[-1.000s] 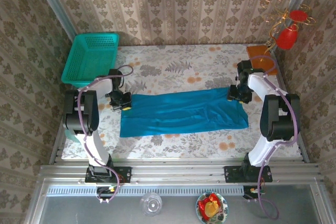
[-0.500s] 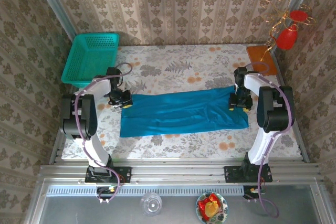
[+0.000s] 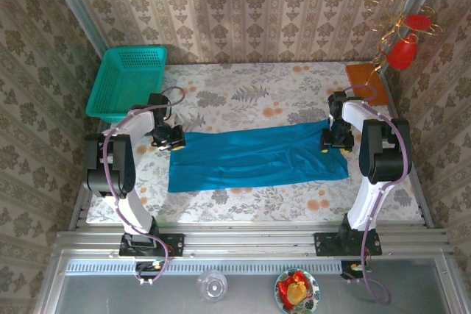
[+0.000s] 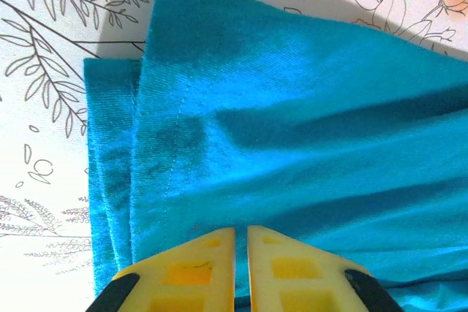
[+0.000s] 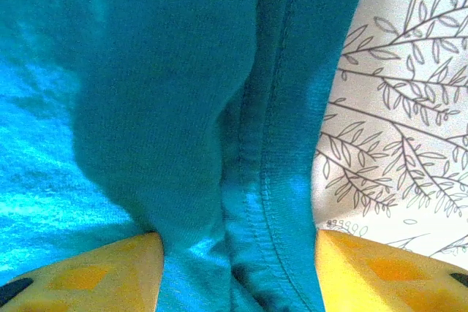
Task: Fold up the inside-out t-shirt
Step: Fold the T-shirt at the center of the table.
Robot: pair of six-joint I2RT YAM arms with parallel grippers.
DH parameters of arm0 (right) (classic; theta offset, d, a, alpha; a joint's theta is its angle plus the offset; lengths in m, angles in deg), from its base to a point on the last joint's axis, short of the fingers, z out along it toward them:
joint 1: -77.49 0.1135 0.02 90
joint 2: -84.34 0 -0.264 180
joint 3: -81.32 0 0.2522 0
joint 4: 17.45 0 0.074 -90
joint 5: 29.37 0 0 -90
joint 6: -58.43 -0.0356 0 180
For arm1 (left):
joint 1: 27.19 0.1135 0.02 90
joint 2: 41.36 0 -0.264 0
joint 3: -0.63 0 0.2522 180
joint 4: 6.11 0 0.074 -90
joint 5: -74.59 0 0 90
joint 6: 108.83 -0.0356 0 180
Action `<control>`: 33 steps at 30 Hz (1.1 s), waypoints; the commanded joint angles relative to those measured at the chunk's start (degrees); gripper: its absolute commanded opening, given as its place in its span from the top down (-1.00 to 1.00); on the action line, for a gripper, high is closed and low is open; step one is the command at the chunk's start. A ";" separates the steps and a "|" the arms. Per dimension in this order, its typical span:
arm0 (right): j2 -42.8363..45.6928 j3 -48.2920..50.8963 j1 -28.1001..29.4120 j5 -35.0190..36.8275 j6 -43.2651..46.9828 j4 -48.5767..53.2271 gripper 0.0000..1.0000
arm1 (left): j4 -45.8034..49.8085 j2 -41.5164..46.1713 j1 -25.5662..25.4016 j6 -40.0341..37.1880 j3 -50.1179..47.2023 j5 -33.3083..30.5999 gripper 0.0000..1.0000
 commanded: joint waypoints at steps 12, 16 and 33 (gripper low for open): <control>-4.17 -0.76 -1.65 -2.37 1.93 1.92 -0.17 | 1.33 1.63 1.20 -1.58 -0.46 0.89 0.74; -4.46 -0.22 -1.65 -2.93 1.75 1.66 -0.09 | 1.29 1.80 1.25 -1.58 -0.61 0.89 0.75; -1.95 -0.31 -1.59 -2.86 1.53 2.76 0.76 | 1.26 2.51 1.51 -1.43 -1.33 0.28 0.75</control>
